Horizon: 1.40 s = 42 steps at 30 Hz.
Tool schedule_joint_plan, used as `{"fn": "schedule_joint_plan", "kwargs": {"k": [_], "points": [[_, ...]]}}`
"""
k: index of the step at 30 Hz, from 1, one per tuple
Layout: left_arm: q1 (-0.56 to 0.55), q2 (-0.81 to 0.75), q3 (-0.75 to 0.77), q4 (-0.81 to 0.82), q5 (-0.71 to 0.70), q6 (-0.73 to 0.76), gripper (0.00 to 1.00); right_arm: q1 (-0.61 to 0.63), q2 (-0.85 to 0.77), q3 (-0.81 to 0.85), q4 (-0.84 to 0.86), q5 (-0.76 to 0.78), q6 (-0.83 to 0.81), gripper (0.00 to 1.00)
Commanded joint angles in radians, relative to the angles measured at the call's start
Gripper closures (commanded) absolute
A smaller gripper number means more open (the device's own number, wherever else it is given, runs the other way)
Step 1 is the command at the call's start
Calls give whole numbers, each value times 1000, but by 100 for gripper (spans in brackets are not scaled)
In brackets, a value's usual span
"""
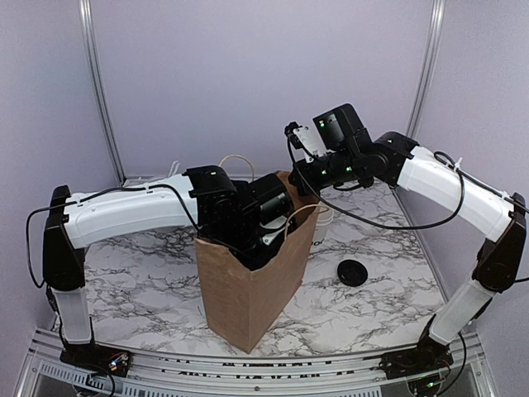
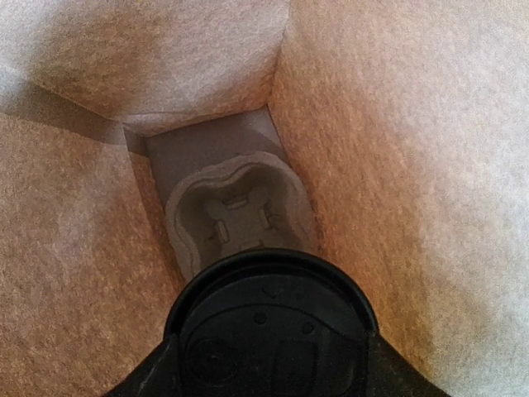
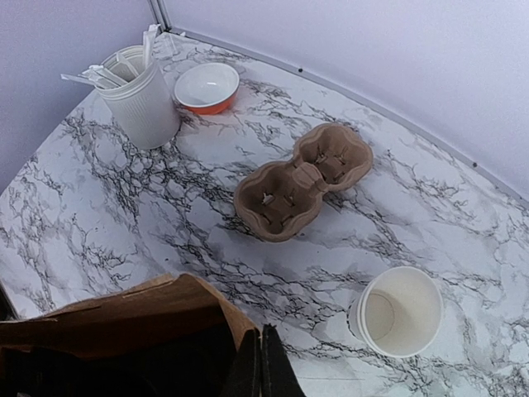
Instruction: Pack the takeout coffee
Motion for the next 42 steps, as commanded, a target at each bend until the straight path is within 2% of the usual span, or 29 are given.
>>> {"fn": "schedule_joint_plan", "kwargs": {"k": [1,14,22,29,42], "points": [[-7,-7,23,-57,22,1,54,4,-10,-7,14,47,-3,100],[-9,-73,29,-86,14,-25,57,9,-14,6,-5,179,-13,100],[-11,-54,-9,-109,35,6,59,93,6,66,-2,236,-73,100],[-11,-5,-38,-99,45,19,59,98,-10,51,33,204,-79,100],[-11,2,8,-80,17,13,43,98,2,42,14,171,-68,100]]}}
